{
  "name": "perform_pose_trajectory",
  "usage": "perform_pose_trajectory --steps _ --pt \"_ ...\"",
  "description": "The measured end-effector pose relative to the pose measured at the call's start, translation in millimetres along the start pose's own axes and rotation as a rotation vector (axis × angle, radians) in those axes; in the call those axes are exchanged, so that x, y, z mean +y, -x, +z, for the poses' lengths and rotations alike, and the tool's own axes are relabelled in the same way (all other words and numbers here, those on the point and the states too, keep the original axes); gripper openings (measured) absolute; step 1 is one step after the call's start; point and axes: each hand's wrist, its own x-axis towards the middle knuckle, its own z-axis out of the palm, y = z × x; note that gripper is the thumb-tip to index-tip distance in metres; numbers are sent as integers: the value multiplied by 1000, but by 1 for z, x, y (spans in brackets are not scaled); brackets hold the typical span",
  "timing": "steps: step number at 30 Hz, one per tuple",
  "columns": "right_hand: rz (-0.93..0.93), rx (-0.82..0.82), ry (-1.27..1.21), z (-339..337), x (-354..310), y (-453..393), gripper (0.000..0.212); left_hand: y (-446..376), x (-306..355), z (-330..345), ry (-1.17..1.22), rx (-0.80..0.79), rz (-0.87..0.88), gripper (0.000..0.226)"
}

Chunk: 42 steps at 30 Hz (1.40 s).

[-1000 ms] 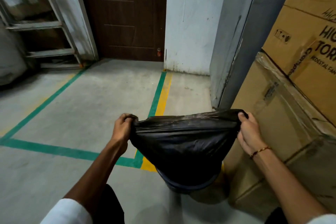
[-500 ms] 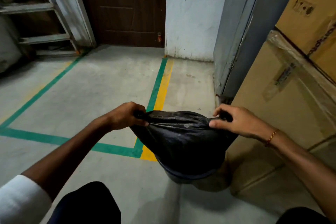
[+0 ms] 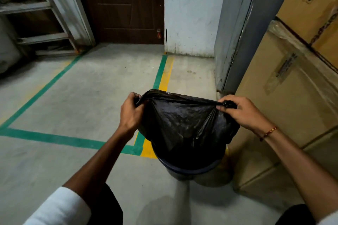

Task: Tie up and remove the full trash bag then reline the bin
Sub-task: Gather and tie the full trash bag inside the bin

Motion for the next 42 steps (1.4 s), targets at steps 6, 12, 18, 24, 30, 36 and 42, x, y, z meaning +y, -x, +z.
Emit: perform_pose_trajectory --steps 6,12,18,24,30,36,42 --pt "60 234 -244 25 13 15 29 14 -1 13 250 14 -75 25" --pt "88 467 -223 45 10 12 10 24 3 17 336 -24 -105 14" --pt "104 499 -227 52 1 10 15 43 -25 4 456 -13 -297 79" --pt "141 498 -242 50 4 9 27 92 -57 17 205 -438 -151 104" --pt "118 445 -248 52 -3 7 30 75 -63 33 -8 -446 75 87" --pt "106 411 -224 58 -3 6 21 62 -49 63 -73 -364 138 99" --pt "99 415 -271 55 -10 8 7 56 -39 74 -122 -465 127 107"
